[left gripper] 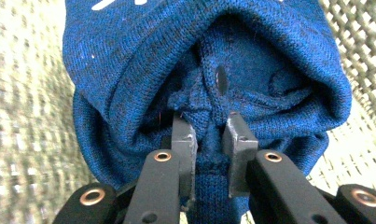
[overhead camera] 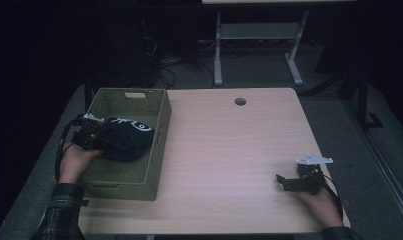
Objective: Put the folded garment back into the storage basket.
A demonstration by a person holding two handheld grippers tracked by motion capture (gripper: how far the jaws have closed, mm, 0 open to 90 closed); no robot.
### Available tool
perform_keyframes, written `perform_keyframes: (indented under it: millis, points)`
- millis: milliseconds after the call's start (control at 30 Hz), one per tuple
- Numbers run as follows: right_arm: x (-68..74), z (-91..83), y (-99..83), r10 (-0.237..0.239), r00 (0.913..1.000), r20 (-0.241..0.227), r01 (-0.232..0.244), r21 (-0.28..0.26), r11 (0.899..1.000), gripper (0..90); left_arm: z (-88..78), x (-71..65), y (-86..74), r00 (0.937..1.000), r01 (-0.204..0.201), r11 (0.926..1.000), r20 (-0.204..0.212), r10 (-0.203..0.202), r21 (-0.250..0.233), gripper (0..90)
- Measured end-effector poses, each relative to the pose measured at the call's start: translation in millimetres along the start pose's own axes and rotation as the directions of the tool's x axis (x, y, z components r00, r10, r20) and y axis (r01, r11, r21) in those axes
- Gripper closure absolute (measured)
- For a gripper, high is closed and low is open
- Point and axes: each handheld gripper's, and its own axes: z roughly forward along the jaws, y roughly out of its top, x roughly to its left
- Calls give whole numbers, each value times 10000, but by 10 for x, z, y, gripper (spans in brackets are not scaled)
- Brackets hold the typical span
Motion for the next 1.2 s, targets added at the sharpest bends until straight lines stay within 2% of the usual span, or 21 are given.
perform_keyframes:
  millis: [133, 300, 433, 567, 800, 833, 900, 1133, 1200]
  points:
    - [0, 0, 0, 0, 10000, 0, 0, -2, 10000, 59, 81, -2, -30, 9997, 128, 9998, 214, -131, 167, 750]
    - [0, 0, 0, 5, 10000, 1, -5, 0, 10000, 59, 94, 7, -56, 9994, 105, 9996, 317, -114, 277, 711]
    - [0, 1, 1, 4, 10000, 5, -4, 1, 10000, 58, 74, 46, -75, 9988, 320, 9994, 374, -325, 141, 563]
    - [0, 1, 1, 4, 10000, 7, -4, 1, 10000, 59, 34, 64, -92, 9977, 481, 9988, 484, -483, 56, 459]
    - [0, 1, 1, 6, 10000, 7, -6, 2, 10000, 59, -69, 28, -47, 9975, 580, 9974, 426, -562, -421, 267]
    - [-1, 1, 1, 3, 10000, 7, -3, 1, 10000, 59, -90, 14, -28, 9979, 563, 9970, 365, -544, -532, 247]
    - [-1, 1, 1, 3, 10000, 5, -3, 1, 10000, 58, -149, -19, 15, 9969, 648, 9939, 495, -606, -887, 209]
    - [-2, 1, 1, -2, 10000, 1, 2, 0, 10000, 59, -289, -188, 169, 9948, 460, 9872, 965, -315, -1524, 157]
    - [-1, 1, 1, 2, 10000, 10, -2, 1, 10000, 59, -332, -281, 234, 9932, 399, 9838, 1148, -198, -1750, 157]
